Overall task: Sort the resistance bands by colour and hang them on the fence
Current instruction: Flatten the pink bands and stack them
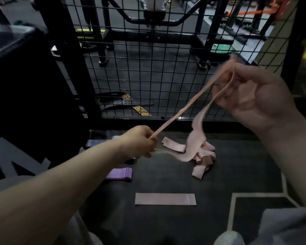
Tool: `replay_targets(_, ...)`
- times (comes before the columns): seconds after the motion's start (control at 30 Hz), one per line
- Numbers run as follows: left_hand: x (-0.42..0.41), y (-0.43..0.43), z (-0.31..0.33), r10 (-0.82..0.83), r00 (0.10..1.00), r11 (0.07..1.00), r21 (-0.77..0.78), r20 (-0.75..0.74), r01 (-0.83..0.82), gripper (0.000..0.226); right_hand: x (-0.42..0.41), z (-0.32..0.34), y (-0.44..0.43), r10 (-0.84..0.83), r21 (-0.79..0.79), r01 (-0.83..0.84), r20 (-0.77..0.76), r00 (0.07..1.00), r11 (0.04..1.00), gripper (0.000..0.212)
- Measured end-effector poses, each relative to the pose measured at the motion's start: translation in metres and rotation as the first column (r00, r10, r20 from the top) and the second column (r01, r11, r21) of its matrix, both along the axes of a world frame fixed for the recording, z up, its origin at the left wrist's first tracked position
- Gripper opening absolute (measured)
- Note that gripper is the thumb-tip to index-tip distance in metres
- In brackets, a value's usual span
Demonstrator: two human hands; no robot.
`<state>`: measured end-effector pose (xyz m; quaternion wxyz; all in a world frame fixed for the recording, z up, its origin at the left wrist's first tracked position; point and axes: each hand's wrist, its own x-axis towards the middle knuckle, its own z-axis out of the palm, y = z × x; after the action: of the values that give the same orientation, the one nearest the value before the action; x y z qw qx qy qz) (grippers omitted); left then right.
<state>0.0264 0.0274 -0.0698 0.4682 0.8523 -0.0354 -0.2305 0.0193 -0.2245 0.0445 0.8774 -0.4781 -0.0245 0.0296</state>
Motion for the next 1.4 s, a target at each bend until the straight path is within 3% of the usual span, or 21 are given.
replay_targets(0.07,0.004,0.008,0.004,0.089,0.993,0.993,-0.065,-0.077,-0.095,0.015,0.002,-0.002,-0.014,-0.056,0.044,0.058,-0.030,0.998,0.997,0.022)
replay_targets(0.13,0.012,0.011,0.011,0.188,0.971,0.949,-0.228,-0.146,-0.218,0.021,0.002,-0.001,-0.023,-0.120,0.031,0.121,-0.038,0.992,0.992,0.014)
replay_targets(0.27,0.030,0.010,0.021,0.373,0.894,0.745,-0.495,-0.247,-0.447,0.019,0.007,-0.004,-0.027,-0.224,-0.125,0.208,-0.126,0.966,0.970,0.005)
replay_targets(0.4,0.042,0.007,0.026,0.350,0.880,0.618,-0.626,-0.322,-0.475,0.019,0.010,-0.016,-0.018,-0.211,-0.416,0.141,-0.127,0.969,0.899,0.019)
replay_targets(0.47,0.043,0.004,0.029,0.307,0.887,0.585,-0.667,-0.344,-0.461,0.022,0.010,-0.019,-0.016,-0.181,-0.451,0.106,-0.127,0.975,0.886,0.022)
replay_targets(0.57,0.045,0.000,0.035,0.269,0.896,0.560,-0.700,-0.352,-0.443,0.037,0.011,-0.018,-0.015,-0.144,-0.428,0.083,-0.112,0.983,0.900,0.020)
replay_targets(0.73,0.046,-0.003,0.028,0.277,0.857,0.601,-0.618,-0.435,-0.507,0.029,0.011,-0.017,-0.009,0.008,-0.345,-0.029,-0.062,0.998,0.938,0.024)
replay_targets(0.9,0.036,-0.012,0.029,0.226,0.854,0.634,-0.595,-0.469,-0.494,0.027,0.008,-0.012,0.003,0.044,-0.408,-0.065,-0.060,0.997,0.910,0.028)
replay_targets(0.97,0.036,-0.012,0.030,0.206,0.863,0.603,-0.635,-0.462,-0.484,0.026,0.006,-0.012,0.009,0.022,-0.526,-0.075,-0.107,0.994,0.847,0.037)
replay_targets(1.07,0.036,-0.009,0.035,0.153,0.879,0.559,-0.694,-0.451,-0.454,0.031,0.005,-0.017,0.017,0.011,-0.721,-0.152,-0.196,0.981,0.676,0.039)
replay_targets(1.13,0.037,-0.008,0.036,0.097,0.887,0.506,-0.745,-0.451,-0.434,0.040,0.003,-0.024,0.020,0.058,-0.830,-0.228,-0.231,0.971,0.509,0.025)
replay_targets(1.2,0.035,-0.007,0.039,0.056,0.888,0.459,-0.778,-0.457,-0.429,0.050,0.001,-0.033,0.022,0.072,-0.910,-0.267,-0.257,0.964,0.318,0.027)
replay_targets(1.23,0.034,-0.008,0.041,0.026,0.893,0.451,-0.792,-0.450,-0.412,0.052,0.001,-0.038,0.025,0.065,-0.923,-0.277,-0.270,0.961,0.266,0.032)
replay_targets(1.3,0.033,-0.009,0.042,-0.049,0.907,0.435,-0.826,-0.419,-0.358,0.063,0.000,-0.047,0.033,0.065,-0.909,-0.315,-0.309,0.949,0.274,0.046)
replay_targets(1.4,0.032,-0.009,0.039,-0.097,0.919,0.422,-0.852,-0.382,-0.310,0.055,-0.002,-0.053,0.045,0.100,-0.822,-0.350,-0.343,0.934,0.450,0.055)
